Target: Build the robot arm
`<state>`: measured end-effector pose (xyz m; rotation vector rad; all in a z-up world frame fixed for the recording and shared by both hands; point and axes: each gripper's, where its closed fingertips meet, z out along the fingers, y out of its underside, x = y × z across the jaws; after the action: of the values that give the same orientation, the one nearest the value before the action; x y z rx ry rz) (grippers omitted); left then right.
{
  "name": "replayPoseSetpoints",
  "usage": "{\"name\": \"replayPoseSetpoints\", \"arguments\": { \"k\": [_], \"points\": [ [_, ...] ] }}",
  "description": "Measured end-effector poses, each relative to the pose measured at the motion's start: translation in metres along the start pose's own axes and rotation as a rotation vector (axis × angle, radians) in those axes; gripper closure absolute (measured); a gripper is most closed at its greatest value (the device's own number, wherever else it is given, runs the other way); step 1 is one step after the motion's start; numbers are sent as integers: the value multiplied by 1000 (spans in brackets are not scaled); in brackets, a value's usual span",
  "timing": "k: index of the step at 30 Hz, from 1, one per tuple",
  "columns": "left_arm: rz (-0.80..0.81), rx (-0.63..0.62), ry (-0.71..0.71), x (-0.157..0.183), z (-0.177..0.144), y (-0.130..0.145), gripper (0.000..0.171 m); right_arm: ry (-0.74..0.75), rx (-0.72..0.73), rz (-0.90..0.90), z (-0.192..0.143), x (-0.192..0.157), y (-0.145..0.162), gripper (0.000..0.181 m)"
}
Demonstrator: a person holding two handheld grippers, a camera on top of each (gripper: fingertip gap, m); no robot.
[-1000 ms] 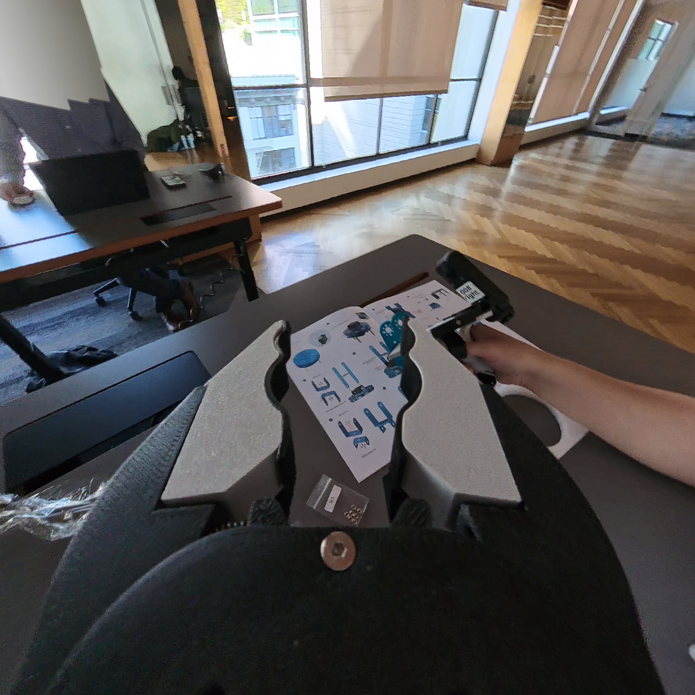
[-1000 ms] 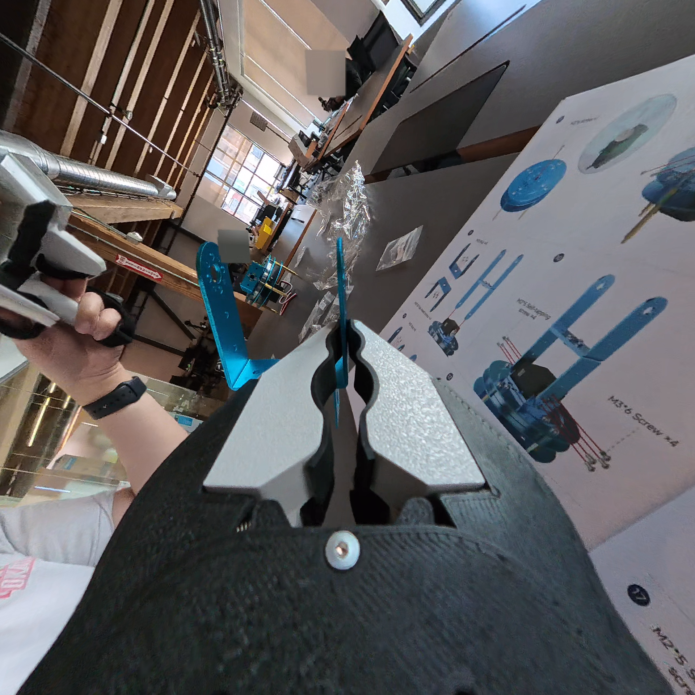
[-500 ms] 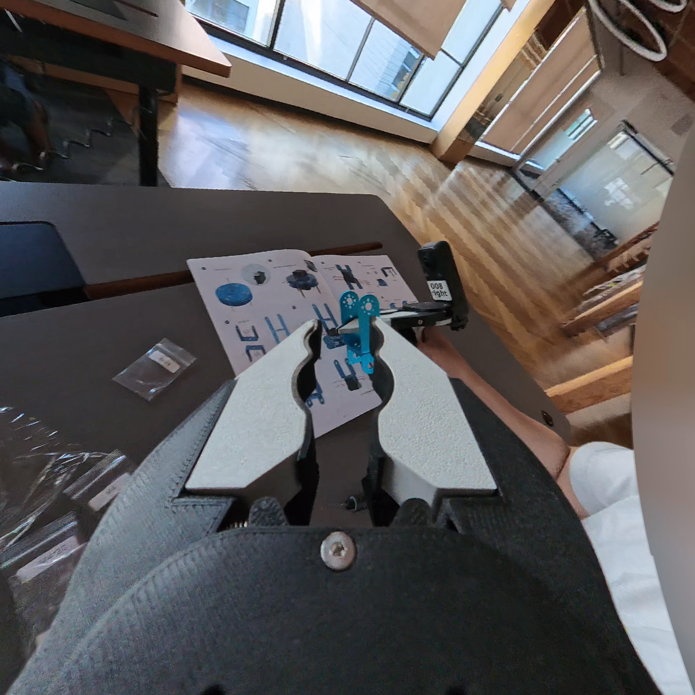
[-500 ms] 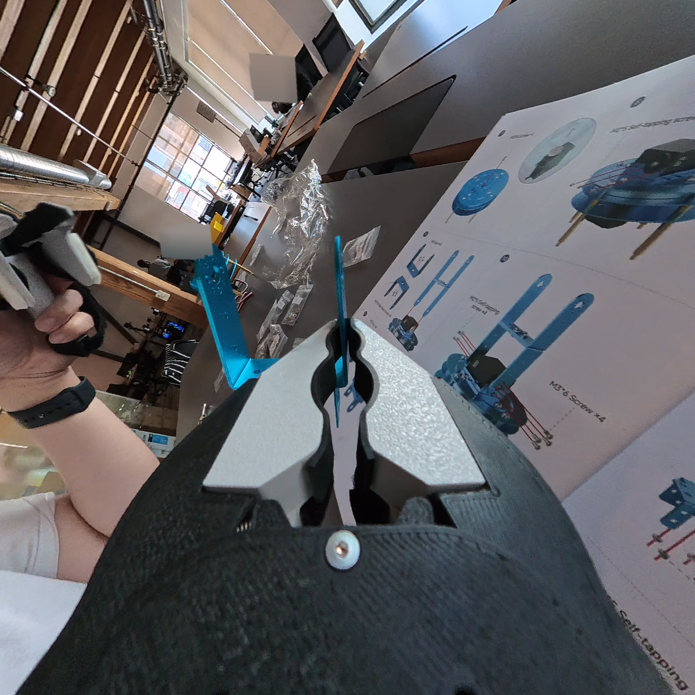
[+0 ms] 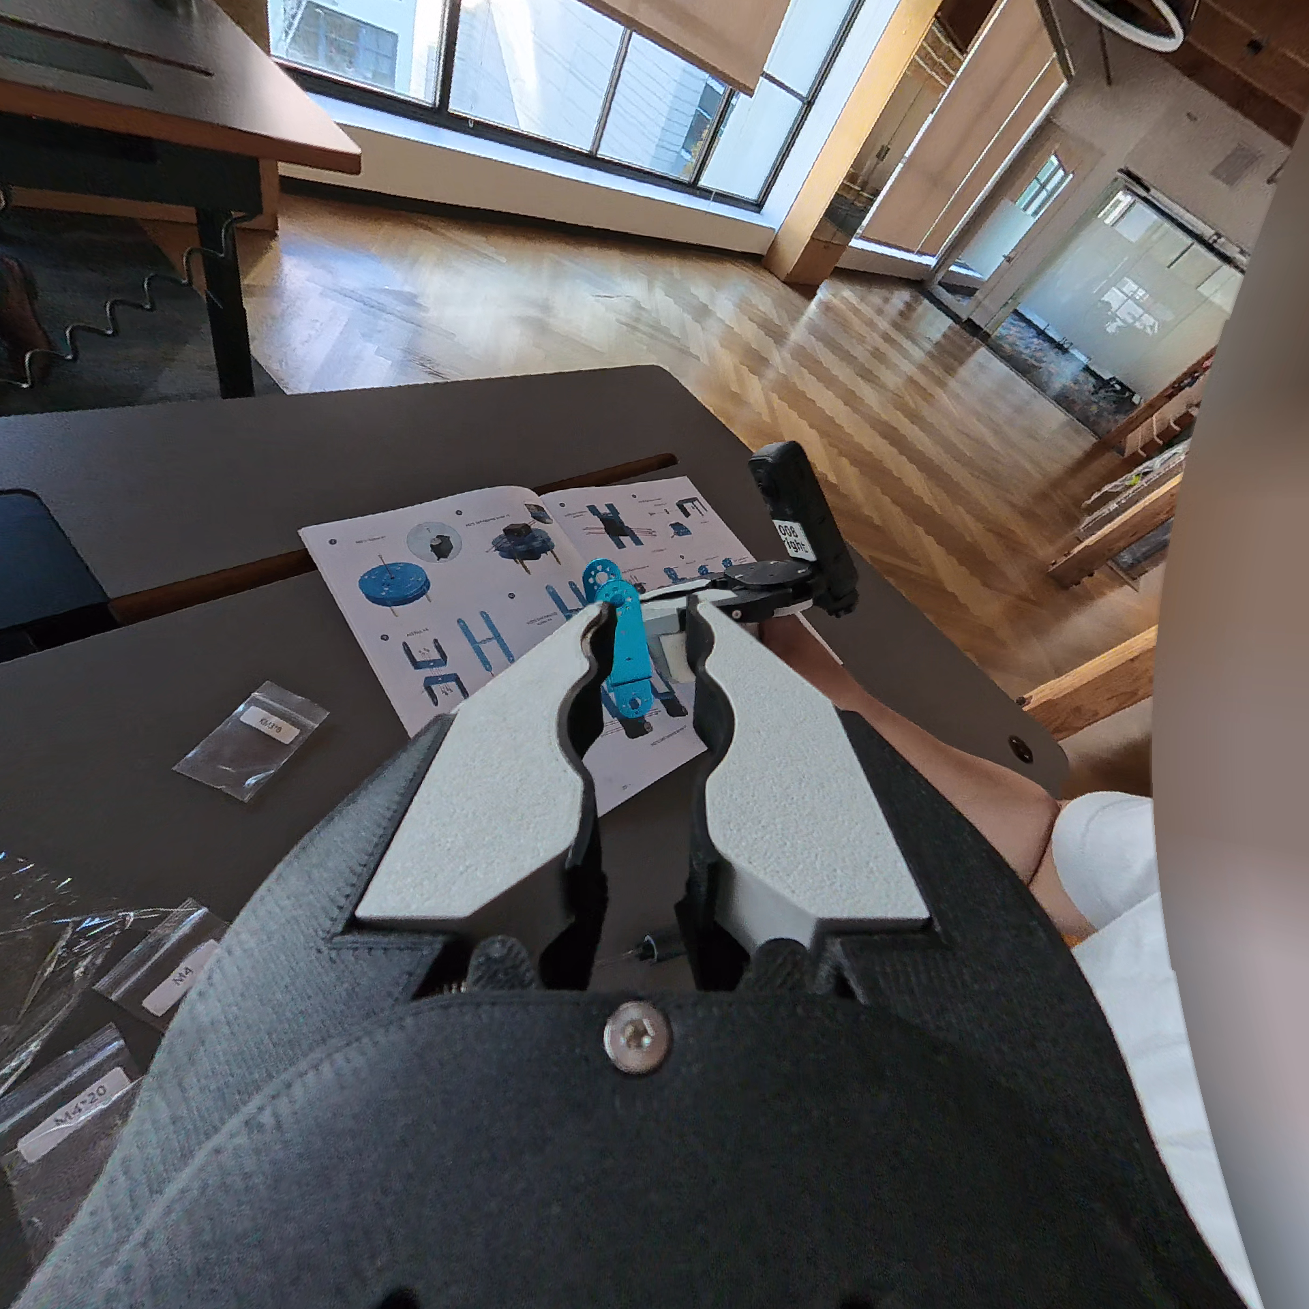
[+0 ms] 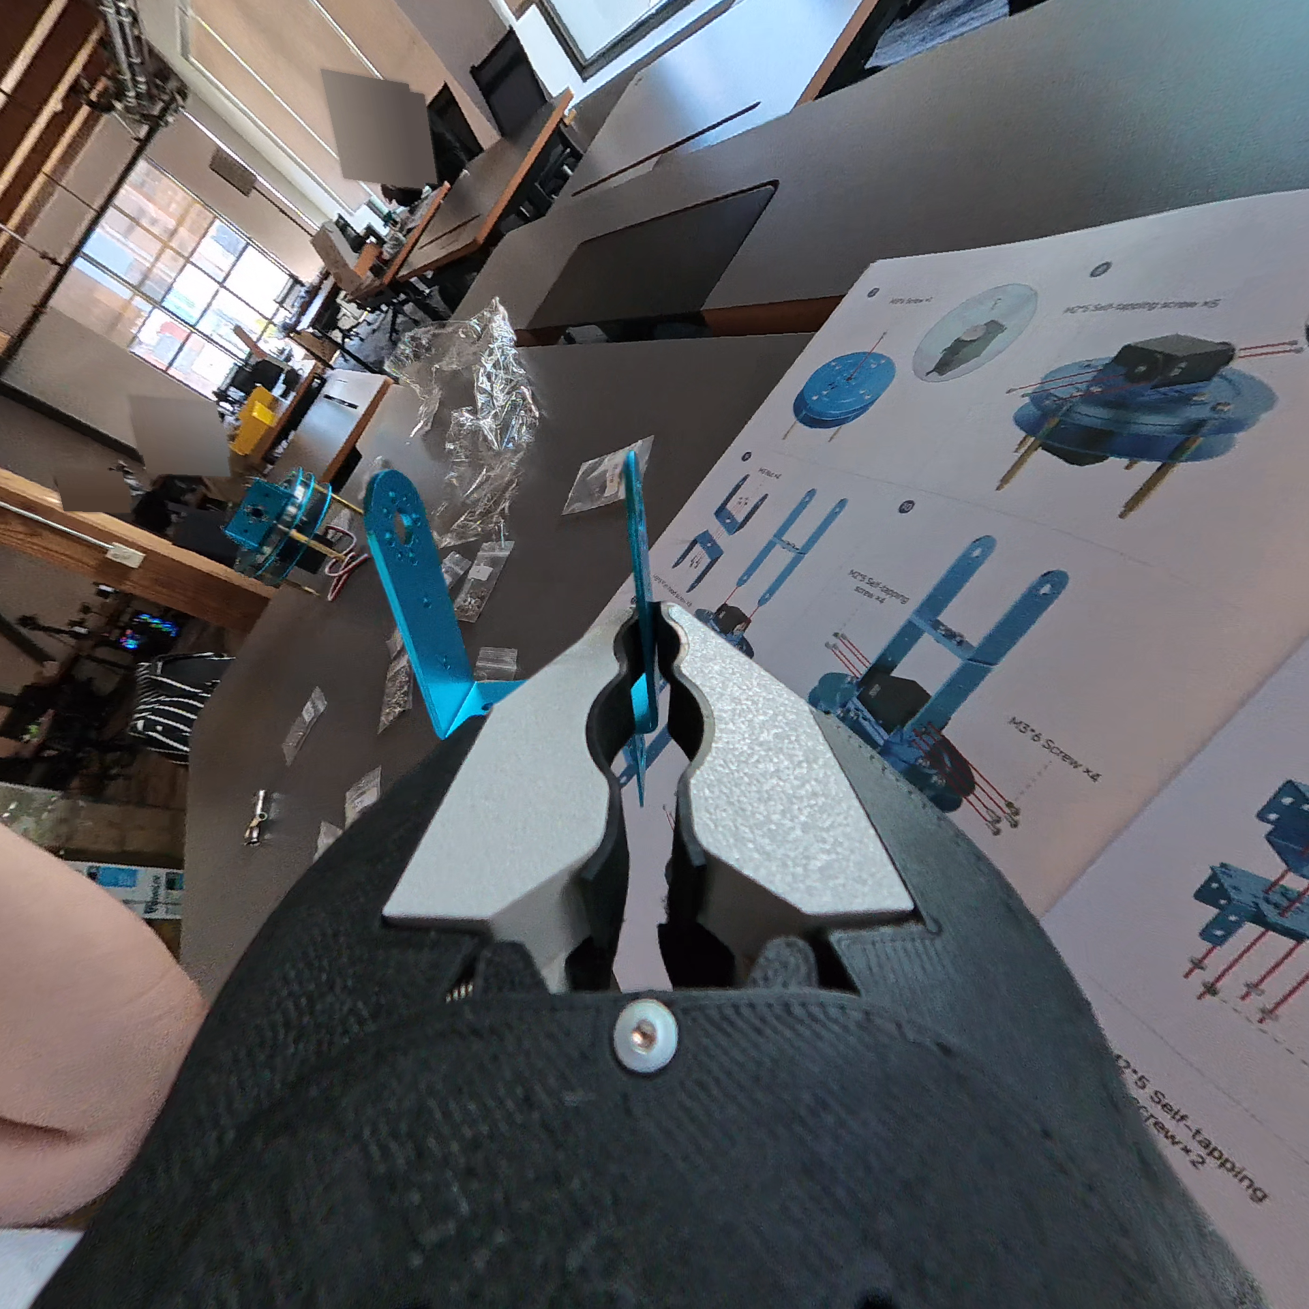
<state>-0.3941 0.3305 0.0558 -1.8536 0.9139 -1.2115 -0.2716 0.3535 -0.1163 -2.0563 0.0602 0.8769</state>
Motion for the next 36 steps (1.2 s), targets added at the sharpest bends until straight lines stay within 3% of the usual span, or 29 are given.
{"name": "replayPoseSetpoints", "arguments": {
  "k": [4, 11, 18, 36],
  "points": [
    [32, 32, -11, 4, -4, -6, 153, 23, 47, -49, -5, -7, -10, 181],
    [-28, 50, -111, -32, -17, -6, 153, 44, 88, -26, -14, -15, -22, 181],
    [-31, 99, -88, -27, -24, -14, 153, 70, 157, 33, -20, -12, -32, 181],
    [-36, 110, -48, -18, -26, -17, 153, 19, 132, 109, -16, -12, -27, 181]
  ]
}}
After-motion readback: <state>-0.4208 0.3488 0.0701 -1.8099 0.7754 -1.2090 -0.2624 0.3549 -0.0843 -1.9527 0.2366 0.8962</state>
